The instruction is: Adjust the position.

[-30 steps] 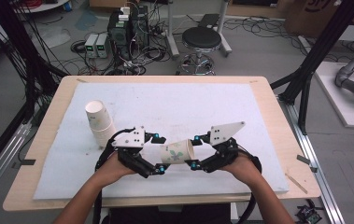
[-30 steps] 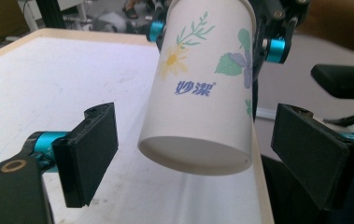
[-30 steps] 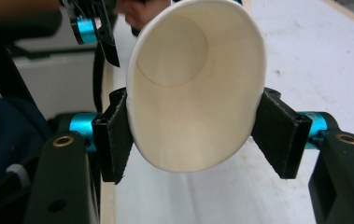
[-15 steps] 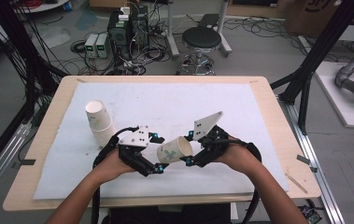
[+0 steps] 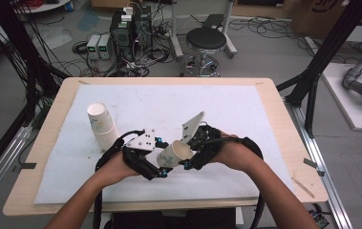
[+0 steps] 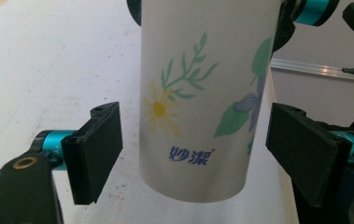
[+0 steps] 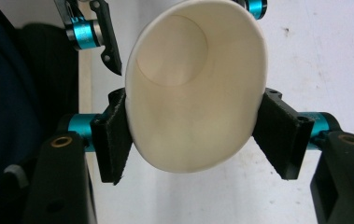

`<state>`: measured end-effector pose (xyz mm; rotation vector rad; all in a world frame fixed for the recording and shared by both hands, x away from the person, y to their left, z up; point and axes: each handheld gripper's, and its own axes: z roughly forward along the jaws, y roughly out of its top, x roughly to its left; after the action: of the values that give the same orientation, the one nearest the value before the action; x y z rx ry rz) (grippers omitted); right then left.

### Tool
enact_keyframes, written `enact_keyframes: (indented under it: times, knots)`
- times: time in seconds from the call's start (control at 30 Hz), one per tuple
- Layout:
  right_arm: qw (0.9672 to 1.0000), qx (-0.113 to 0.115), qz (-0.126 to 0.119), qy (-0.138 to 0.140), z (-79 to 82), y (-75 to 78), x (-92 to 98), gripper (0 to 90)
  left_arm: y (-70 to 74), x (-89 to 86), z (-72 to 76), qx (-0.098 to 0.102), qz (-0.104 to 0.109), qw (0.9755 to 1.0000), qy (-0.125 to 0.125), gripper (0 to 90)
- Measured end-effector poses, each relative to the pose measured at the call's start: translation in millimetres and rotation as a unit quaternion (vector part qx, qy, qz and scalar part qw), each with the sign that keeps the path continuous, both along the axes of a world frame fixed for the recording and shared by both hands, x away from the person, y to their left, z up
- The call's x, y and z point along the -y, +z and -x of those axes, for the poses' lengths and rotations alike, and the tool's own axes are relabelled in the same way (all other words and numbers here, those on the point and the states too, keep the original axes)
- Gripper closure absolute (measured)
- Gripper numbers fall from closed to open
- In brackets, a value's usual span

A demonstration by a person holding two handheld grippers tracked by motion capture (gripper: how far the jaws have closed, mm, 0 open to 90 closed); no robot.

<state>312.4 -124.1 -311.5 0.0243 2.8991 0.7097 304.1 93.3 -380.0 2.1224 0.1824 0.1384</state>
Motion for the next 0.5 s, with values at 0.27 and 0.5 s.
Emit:
enact_keyframes:
  times: [0.27,0.5]
  knots:
    - [0.9988,0.004,0.048,0.009,1.6,-1.0,-14.4,33.7,-3.4,3.8,-2.1,-0.009,-0.014,0.9999,0.000,21.3]
    - [0.9974,0.001,0.069,0.018,2.8,-0.8,-22.0,33.7,-5.2,6.7,-2.7,-0.016,-0.023,0.9995,-0.015,31.2]
